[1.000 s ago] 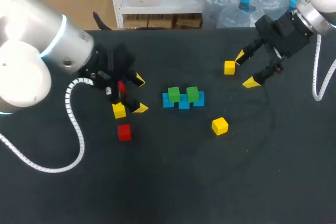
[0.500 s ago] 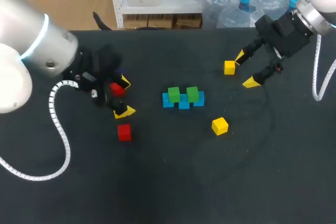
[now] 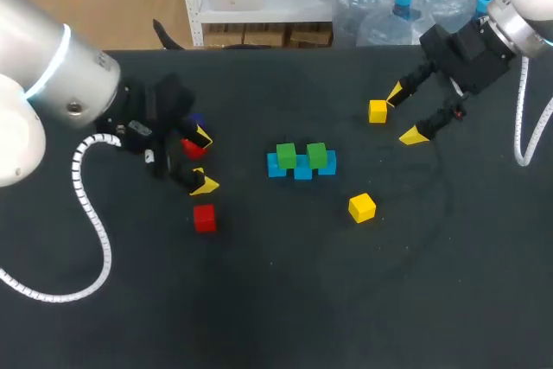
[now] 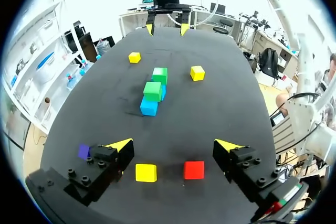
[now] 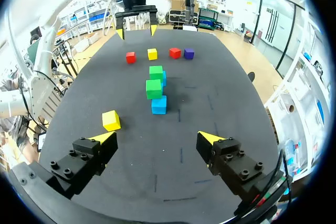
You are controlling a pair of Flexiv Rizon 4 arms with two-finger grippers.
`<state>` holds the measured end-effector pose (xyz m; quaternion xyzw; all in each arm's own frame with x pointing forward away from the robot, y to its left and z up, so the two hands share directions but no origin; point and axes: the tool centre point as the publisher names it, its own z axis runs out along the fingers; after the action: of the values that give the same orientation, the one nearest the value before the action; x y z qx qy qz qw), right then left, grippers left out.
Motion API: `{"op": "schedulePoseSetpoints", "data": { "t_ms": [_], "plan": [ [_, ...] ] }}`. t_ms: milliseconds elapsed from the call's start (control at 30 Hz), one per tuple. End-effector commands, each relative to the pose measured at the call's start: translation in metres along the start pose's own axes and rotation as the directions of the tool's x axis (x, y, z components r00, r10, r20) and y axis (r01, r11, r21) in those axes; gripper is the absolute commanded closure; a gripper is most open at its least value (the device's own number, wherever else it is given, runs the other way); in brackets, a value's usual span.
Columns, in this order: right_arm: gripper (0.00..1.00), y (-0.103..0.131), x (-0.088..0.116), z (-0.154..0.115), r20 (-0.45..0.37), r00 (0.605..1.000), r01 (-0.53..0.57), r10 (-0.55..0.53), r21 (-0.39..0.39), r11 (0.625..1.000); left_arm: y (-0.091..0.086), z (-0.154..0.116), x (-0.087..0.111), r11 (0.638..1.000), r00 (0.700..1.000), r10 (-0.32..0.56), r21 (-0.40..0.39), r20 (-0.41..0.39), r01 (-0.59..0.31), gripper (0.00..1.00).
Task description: Place the blue cubes, place green cubes on the blue cubes, place the yellow cubes on the green cubes, then place the red cubes on the yellow cubes, and place purple cube on the red cubes.
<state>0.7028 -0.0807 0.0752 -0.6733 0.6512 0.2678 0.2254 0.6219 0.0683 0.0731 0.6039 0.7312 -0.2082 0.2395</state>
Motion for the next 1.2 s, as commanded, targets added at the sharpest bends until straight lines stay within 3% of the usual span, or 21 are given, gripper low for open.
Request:
{"op": "schedulePoseSetpoints", "data": {
  "t_ms": [33, 233, 367, 633, 967, 1200],
  "plan": [
    [0.00, 0.000, 0.000, 0.000, 0.001, 1.000, 0.001, -0.001, 0.000, 1.000, 0.001, 0.000, 0.001, 1.000, 1.000, 0.002, 0.001, 0.004, -0.002, 0.00],
    [0.00, 0.018, -0.012, 0.003, -0.118, 0.979, 0.161, -0.168, -0.067, 0.985, 0.001, 0.000, 0.001, 1.000, 1.000, 0.002, 0.001, 0.004, -0.002, 0.00],
    [0.00, 0.036, -0.011, 0.006, -0.119, 0.963, 0.224, -0.242, -0.145, 0.964, 0.001, 0.000, 0.001, 1.000, 1.000, 0.002, 0.001, 0.004, -0.002, 0.00],
    [0.00, 0.064, -0.002, 0.026, -0.199, 0.965, 0.145, -0.173, -0.149, 0.978, 0.001, 0.000, 0.001, 1.000, 1.000, 0.002, 0.001, 0.004, -0.002, 0.00],
    [0.00, 0.100, -0.013, 0.059, -0.345, 0.921, 0.150, -0.183, -0.121, 0.981, 0.001, 0.000, 0.001, 1.000, 1.000, 0.002, 0.001, 0.004, -0.002, 0.00],
    [0.00, 0.105, -0.003, 0.064, -0.337, 0.929, 0.129, -0.155, -0.097, 0.987, 0.001, 0.000, 0.001, 1.000, 1.000, 0.002, 0.001, 0.004, -0.002, 0.00]
  ]
}}
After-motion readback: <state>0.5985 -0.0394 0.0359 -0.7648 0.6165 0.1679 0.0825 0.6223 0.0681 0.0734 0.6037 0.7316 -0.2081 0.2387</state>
